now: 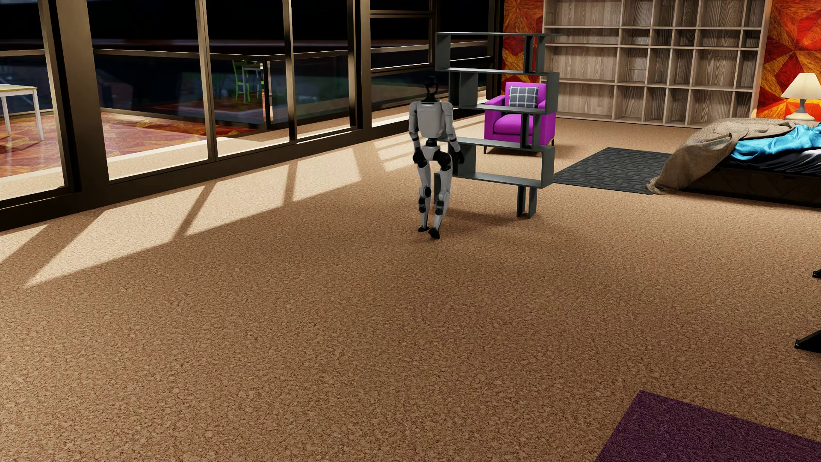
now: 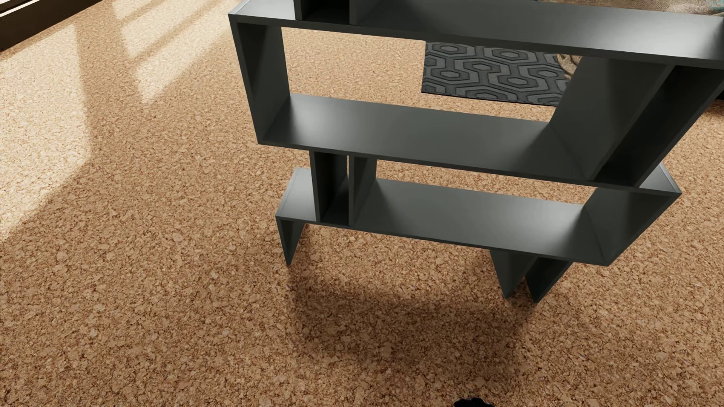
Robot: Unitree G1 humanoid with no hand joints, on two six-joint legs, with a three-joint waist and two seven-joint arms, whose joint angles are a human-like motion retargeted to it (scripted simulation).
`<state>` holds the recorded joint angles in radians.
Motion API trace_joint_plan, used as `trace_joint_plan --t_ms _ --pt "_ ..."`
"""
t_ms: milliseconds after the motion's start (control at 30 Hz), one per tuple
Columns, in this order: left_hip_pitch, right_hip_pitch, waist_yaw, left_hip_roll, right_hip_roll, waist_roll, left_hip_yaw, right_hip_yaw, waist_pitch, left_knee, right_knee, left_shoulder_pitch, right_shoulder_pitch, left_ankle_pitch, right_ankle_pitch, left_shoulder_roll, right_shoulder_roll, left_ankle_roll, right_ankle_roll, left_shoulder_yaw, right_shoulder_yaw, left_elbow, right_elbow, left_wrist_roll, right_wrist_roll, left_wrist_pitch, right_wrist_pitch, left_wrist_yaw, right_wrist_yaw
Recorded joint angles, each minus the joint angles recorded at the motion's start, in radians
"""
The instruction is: Walk towards the dark shelves
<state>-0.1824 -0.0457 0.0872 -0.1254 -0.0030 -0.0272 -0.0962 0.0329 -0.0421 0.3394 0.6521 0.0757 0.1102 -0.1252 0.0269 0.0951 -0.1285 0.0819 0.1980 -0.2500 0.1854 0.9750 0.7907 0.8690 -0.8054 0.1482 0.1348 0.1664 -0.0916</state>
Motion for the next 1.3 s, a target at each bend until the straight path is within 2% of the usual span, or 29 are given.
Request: trace_joint_plan --t_ms 200,300,333,467,500,567,700,867,933,1000,1067,1167,1300 --pt "-0.012 -0.075 0.000 -0.013 -0.032 -0.017 0.021 -0.021 0.003 0.012 0.124 -0.004 -0.001 -0.012 0.001 -0.002 -0.012 -0.007 0.026 0.035 -0.017 -0.015 0.017 -0.006 -0.012 0.002 0.004 0.007 0.009" --pt "-0.022 -0.110 -0.006 -0.017 -0.058 -0.025 0.028 -0.047 0.008 0.020 0.178 -0.020 0.014 -0.018 -0.078 0.002 -0.010 -0.014 0.042 0.035 -0.028 -0.016 -0.015 0.002 -0.007 -0.025 -0.002 0.011 0.001" --pt "-0.022 -0.114 -0.008 -0.016 -0.068 -0.028 0.027 -0.059 0.009 0.019 0.174 -0.029 0.019 -0.017 -0.122 0.002 -0.008 -0.017 0.029 0.034 -0.029 -0.020 -0.023 0.004 -0.006 -0.029 -0.006 0.012 0.001" --pt "-0.015 -0.102 -0.017 -0.011 -0.138 -0.033 0.014 -0.169 0.009 -0.007 -0.018 -0.069 0.021 -0.004 -0.251 -0.001 0.007 -0.025 -0.083 0.029 -0.020 -0.033 -0.026 0.007 -0.009 -0.041 0.003 0.017 0.002" --pt "-0.014 -0.106 -0.021 -0.009 -0.136 -0.033 0.009 -0.170 0.009 -0.014 -0.072 -0.078 0.020 -0.001 -0.265 -0.002 0.008 -0.027 -0.098 0.027 -0.022 -0.036 -0.025 0.007 -0.009 -0.042 0.005 0.016 0.001" --pt "-0.016 -0.132 -0.026 -0.007 -0.120 -0.030 0.001 -0.127 0.013 -0.018 -0.132 -0.091 0.015 0.003 -0.288 -0.005 0.007 -0.032 -0.092 0.024 -0.026 -0.041 -0.022 0.004 -0.011 -0.045 0.007 0.017 -0.001" --pt "-0.021 -0.189 -0.032 -0.005 -0.057 -0.027 -0.016 0.034 0.023 -0.019 -0.143 -0.102 0.018 0.008 -0.262 -0.013 0.002 -0.048 -0.064 0.010 -0.036 -0.044 -0.037 0.001 -0.015 -0.048 0.008 0.016 -0.004" --pt "-0.004 -0.097 -0.029 0.030 -0.030 -0.016 -0.041 -0.023 0.019 -0.042 -0.311 -0.067 0.008 0.020 -0.235 -0.010 0.014 -0.074 -0.151 0.023 -0.026 -0.035 -0.007 -0.016 -0.022 -0.033 0.011 0.036 0.003" --pt "-0.001 -0.078 -0.029 0.056 -0.004 -0.004 -0.033 -0.012 0.018 -0.041 -0.351 -0.032 -0.008 0.018 -0.219 -0.012 0.015 -0.087 -0.159 0.032 -0.020 -0.036 0.011 -0.011 -0.029 -0.004 0.007 0.089 0.009" --pt "0.000 -0.066 -0.033 0.079 0.018 0.006 -0.030 -0.006 0.016 -0.041 -0.376 -0.015 -0.021 0.018 -0.210 -0.028 0.024 -0.101 -0.171 0.020 -0.029 -0.030 0.017 0.006 -0.028 0.062 -0.002 0.161 -0.005" --pt "-0.008 -0.064 -0.039 0.095 0.035 0.015 -0.036 -0.010 0.014 -0.035 -0.387 -0.017 -0.019 0.020 -0.203 -0.035 0.031 -0.114 -0.182 -0.004 -0.047 -0.004 0.011 0.013 -0.017 0.091 -0.010 0.178 -0.023" --pt "-0.039 -0.078 -0.046 0.103 0.047 0.029 -0.054 -0.032 0.009 -0.001 -0.378 -0.042 -0.012 0.023 -0.202 -0.037 0.036 -0.129 -0.194 -0.024 -0.064 0.002 0.021 -0.002 -0.010 0.081 -0.010 0.162 -0.029" --pt "-0.085 -0.096 -0.046 0.102 0.050 0.047 -0.070 -0.067 0.009 0.053 -0.366 -0.069 -0.018 0.036 -0.204 -0.025 0.032 -0.140 -0.206 -0.030 -0.044 -0.084 0.058 -0.038 -0.028 0.024 0.015 0.160 -0.010"
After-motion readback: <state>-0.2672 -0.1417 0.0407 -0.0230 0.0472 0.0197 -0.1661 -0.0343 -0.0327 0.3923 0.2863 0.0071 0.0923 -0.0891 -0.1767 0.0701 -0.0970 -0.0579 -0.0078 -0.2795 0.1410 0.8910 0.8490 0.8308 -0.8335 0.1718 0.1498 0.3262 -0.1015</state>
